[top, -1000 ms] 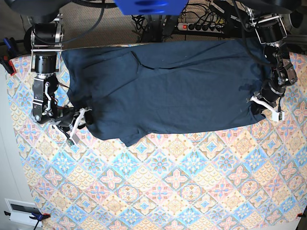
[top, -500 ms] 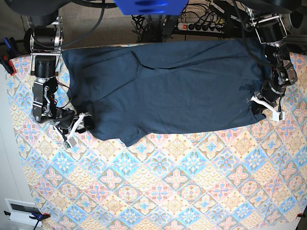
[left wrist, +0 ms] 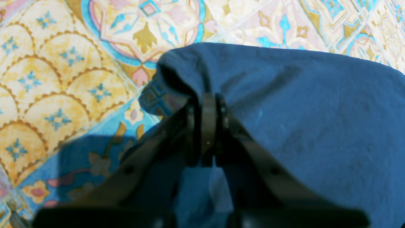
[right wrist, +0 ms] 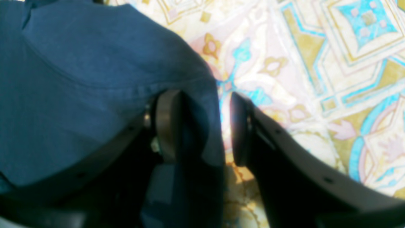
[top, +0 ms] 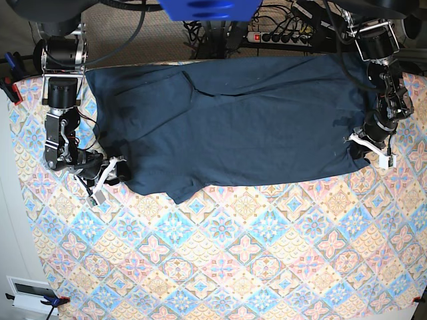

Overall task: Layout the t-shirt on the table in an organized manner, then fold the t-shirt properly
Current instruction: 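Grasp the shirt's side edge near the sleeve with the right gripper, then fold the side edge over toward the collar edge with both grippers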

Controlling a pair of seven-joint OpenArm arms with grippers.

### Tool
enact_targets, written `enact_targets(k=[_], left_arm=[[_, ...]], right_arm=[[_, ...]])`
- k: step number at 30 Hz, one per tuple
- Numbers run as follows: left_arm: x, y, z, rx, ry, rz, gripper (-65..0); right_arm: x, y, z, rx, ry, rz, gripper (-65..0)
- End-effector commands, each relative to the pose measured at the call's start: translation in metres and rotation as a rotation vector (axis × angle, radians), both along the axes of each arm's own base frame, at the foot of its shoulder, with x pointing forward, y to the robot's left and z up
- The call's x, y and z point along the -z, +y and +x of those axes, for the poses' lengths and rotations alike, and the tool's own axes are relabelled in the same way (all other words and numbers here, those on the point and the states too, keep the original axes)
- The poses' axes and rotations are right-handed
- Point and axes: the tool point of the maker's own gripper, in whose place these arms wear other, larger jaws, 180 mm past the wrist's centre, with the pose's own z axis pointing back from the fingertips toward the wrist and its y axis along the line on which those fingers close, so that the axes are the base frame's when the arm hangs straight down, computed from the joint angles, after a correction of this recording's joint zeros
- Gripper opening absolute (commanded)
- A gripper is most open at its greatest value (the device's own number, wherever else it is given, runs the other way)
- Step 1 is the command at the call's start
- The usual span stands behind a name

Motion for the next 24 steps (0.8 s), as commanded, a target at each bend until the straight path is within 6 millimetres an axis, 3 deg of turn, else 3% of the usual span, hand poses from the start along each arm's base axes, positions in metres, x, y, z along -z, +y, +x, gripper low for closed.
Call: enact_targets(k=[1, 12, 14, 17, 24], left_arm=[[-0.017, 0.008, 0.01, -0.004, -0.054, 0.018, -64.9], [-0.017, 0.008, 0.01, -0.004, -0.054, 0.018, -64.9], [-0.017, 0.008, 0.01, -0.004, -0.054, 0.018, -64.9], [-0.018, 0.008, 0.01, -0.004, -0.056, 0.018, -64.9], [-0.018, 0.008, 0.011, -0.005, -0.058, 0.017, -64.9]], right_arm=[[-0.008, -0.005, 0.005, -0.012, -0.016, -0.015, -41.8], [-0.005, -0.007, 0.001, -0.013, 0.007, -0.024, -64.9], [-0.013, -0.005, 0.005, -0.021, -0.017, -0.028, -65.0], [-0.017, -0.001, -0.004, -0.042, -0.05, -0.039, -65.0], [-0.057, -0.011, -0.015, -0.007, -0.139, -0.017, -65.0]])
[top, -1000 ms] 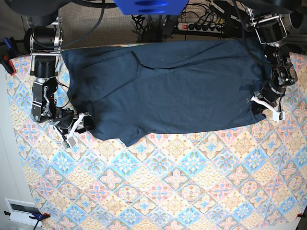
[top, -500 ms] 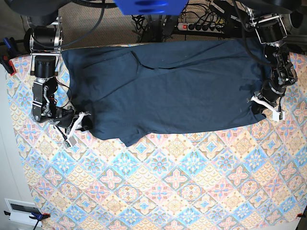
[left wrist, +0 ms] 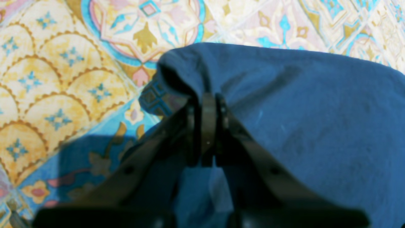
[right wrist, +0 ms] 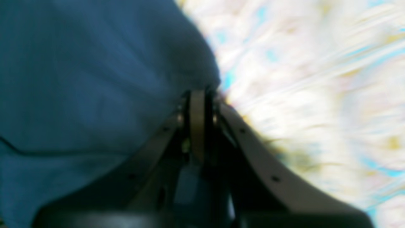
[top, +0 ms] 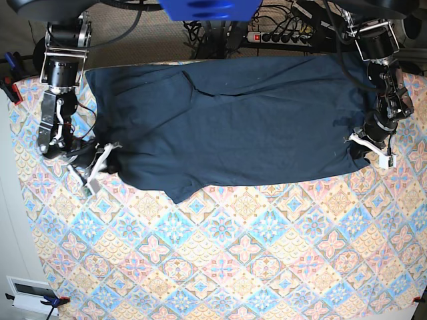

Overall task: Layout the t-shirt on the table in an organized manner, then fold the t-shirt properly
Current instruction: 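Fold the side edge over toward the collar edge with both grippers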

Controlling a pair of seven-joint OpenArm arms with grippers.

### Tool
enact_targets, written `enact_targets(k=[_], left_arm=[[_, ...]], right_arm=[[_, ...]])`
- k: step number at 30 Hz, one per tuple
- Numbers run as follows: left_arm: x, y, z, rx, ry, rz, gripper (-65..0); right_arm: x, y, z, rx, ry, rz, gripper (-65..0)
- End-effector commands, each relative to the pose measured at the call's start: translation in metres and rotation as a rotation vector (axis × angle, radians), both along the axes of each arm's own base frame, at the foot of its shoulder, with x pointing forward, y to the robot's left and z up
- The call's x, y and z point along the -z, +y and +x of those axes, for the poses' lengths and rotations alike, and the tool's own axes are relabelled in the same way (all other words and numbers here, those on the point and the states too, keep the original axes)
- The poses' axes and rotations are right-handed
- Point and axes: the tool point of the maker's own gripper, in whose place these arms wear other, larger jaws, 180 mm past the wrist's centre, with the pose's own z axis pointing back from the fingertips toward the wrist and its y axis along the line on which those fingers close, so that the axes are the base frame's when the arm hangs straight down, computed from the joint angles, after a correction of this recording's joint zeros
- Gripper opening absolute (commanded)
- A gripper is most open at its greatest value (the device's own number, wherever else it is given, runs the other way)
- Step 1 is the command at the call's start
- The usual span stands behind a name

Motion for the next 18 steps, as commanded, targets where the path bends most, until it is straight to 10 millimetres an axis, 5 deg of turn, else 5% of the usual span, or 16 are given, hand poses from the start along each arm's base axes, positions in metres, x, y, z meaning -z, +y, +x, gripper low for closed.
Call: enact_targets(k=[1, 8, 18], left_arm=[[-0.02, 0.009, 0.011, -0.01, -0.063, 0.011, -64.9], [-0.034, 0.041, -0.005, -0.141, -0.131, -0.075, -65.0], [-0.054, 0.026, -0.027, -0.066, -0.16, -0.021, -65.0]], right_arm=[[-0.019, -0.005, 0.007, 0.005, -0.062, 0.014, -65.0], [-0.028, -0.01, -0.018, 0.028, -0.071, 0.051, -65.0], [-0.044, -0.04, -0.049, 0.076, -0.075, -0.05, -65.0]])
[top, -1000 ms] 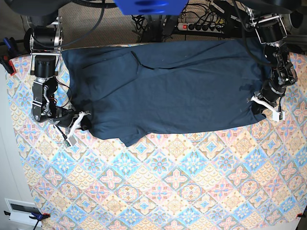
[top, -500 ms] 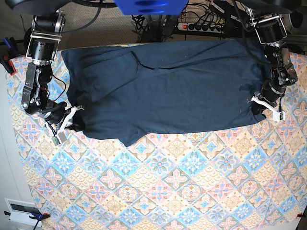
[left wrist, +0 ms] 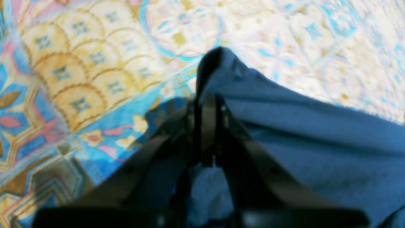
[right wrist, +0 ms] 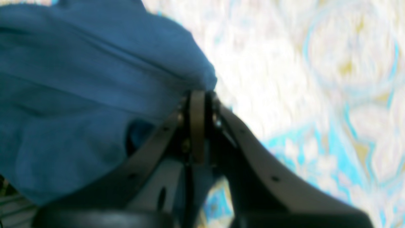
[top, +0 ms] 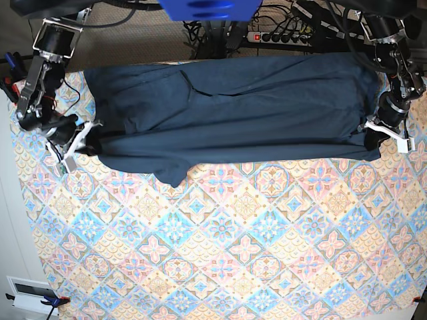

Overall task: Layout the t-shirt on the table in an organized manner, then fold the t-shirt properly
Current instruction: 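Fold the side edge over toward the collar edge with both grippers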

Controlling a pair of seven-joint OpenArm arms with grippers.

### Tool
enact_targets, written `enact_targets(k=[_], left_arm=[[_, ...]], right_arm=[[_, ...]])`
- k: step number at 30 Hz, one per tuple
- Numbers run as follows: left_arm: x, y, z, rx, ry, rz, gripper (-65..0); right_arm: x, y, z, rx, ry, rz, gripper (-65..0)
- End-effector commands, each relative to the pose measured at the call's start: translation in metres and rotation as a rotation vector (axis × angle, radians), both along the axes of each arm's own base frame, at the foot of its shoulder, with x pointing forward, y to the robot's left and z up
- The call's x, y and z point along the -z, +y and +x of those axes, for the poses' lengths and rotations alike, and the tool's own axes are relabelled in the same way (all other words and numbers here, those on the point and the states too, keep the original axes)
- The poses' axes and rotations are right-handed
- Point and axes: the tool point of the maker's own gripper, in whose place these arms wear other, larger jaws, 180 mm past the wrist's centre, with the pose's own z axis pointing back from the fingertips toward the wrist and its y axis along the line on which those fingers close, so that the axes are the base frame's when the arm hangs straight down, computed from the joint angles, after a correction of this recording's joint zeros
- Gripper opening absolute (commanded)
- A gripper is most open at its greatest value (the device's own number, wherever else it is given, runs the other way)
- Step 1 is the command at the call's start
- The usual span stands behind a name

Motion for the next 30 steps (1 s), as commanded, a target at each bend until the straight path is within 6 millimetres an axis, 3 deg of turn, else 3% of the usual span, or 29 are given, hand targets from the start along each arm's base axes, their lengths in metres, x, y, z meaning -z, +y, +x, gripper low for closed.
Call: enact_targets(k=[1, 4, 10, 13, 18, 30], left_arm=[[-0.02, 0.005, 0.006, 0.005, -0.057, 0.026, -65.0], [-0.025, 0.003, 0.0, 0.02, -0.061, 0.046, -65.0], [-0.04, 0.037, -0.02, -0.118, -0.107, 0.053, -65.0], [-0.036, 0.046, -0.035, -0.145, -0.088, 0.058, -65.0], [-0.036, 0.048, -0.052, -0.167, -0.093, -0.004, -65.0], [-0.013, 0.046, -0.09, -0.166, 0.011, -0.014, -64.9]], right_arm=[[-0.022, -0.008, 0.009, 0.004, -0.071, -0.014, -65.0], [-0.021, -0.016, -0.002, 0.024, -0.061, -0.033, -65.0], [-0.021, -0.024, -0.026, 0.037, -0.046, -0.067, -65.0], [-0.018, -0.02, -0.036, 0.026, -0.033, -0.057, -65.0], [-0.014, -0.008, -0.05, 0.018, -0.017, 0.033, -65.0], [0.005, -0.008, -0.08, 0.019, 0.066, 0.032, -65.0]])
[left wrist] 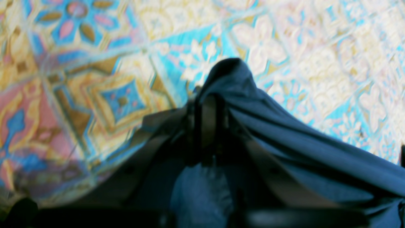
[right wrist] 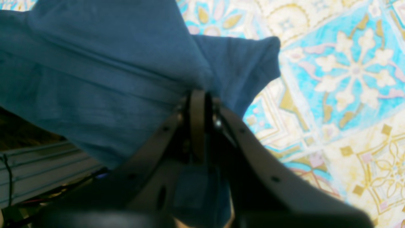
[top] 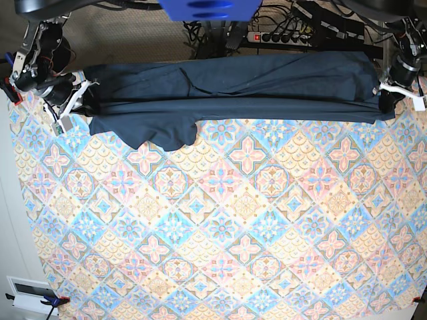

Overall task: Layout the t-shirt on the table in an organized manner, then fold the t-shirt properly
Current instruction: 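Fold the side edge over toward the collar edge with both grippers, then regrasp the folded strip's end with the right gripper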

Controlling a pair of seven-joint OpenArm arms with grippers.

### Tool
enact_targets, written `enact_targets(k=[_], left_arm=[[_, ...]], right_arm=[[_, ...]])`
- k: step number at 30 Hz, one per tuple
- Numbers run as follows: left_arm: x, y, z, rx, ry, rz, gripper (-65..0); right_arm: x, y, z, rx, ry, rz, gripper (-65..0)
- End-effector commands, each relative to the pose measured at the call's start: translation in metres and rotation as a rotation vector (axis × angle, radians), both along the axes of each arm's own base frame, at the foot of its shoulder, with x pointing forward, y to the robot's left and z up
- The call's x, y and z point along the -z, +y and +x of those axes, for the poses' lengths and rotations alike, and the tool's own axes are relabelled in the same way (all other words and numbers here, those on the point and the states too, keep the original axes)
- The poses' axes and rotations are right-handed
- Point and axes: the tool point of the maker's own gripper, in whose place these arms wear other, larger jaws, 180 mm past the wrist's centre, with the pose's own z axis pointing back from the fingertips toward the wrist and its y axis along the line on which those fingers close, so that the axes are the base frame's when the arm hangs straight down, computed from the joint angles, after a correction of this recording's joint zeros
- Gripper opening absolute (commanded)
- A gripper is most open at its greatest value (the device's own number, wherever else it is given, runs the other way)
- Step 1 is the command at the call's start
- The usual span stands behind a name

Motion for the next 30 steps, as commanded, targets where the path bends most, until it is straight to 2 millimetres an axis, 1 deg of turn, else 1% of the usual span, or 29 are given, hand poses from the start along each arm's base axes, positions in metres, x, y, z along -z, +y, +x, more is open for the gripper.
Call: enact_targets(k=[1, 5, 9, 13, 16, 17, 19, 21, 24, 26, 28, 30], left_arm=[[-0.015, 0.009, 0.005, -0.002, -0.04, 0.034, -64.9], [-0.005, 0.009, -0.002, 0.02, 0.02, 0.078, -64.9], [0.015, -0.004, -0.006, 0.094, 0.109, 0.129, -64.8], [0.032, -0.022, -0.008, 0.172, 0.175, 0.157, -64.3], [0.04, -0.029, -0.008, 0.206, 0.206, 0.174, -60.2], [0.041, -0.031, -0.008, 0.212, 0.208, 0.172, -57.7], [0.042, -0.032, -0.009, 0.214, 0.211, 0.17, -51.8], [0.042, -0.032, -0.009, 0.212, 0.21, 0.169, -47.2], [0.041, -0.031, -0.009, 0.209, 0.204, 0.164, -44.4], [0.037, -0.034, -0.005, 0.196, 0.174, 0.131, -44.3], [0.03, -0.036, -0.001, 0.171, 0.129, 0.076, -44.3], [0.02, -0.028, 0.001, 0.128, 0.09, 0.039, -44.1]], right_arm=[[-0.009, -0.007, 0.004, -0.001, -0.03, -0.017, -65.0], [-0.006, -0.005, -0.002, -0.005, -0.013, -0.015, -65.0], [-0.001, -0.004, -0.009, -0.009, 0.007, -0.013, -65.0], [0.001, 0.001, -0.009, -0.023, 0.014, -0.01, -65.0], [0.006, -0.004, -0.012, -0.028, 0.033, -0.051, -64.5], [0.008, -0.006, -0.013, -0.029, 0.041, -0.068, -63.1], [0.007, -0.011, -0.013, -0.022, 0.041, -0.086, -58.4], [0.005, -0.012, -0.011, -0.017, 0.032, -0.089, -54.1], [-0.011, -0.025, -0.005, 0.014, -0.018, -0.122, -51.5], [-0.025, -0.028, 0.001, 0.013, -0.061, -0.147, -51.4], [-0.038, -0.023, 0.006, -0.002, -0.102, -0.163, -51.3], [-0.048, -0.017, 0.01, -0.017, -0.139, -0.161, -51.3]])
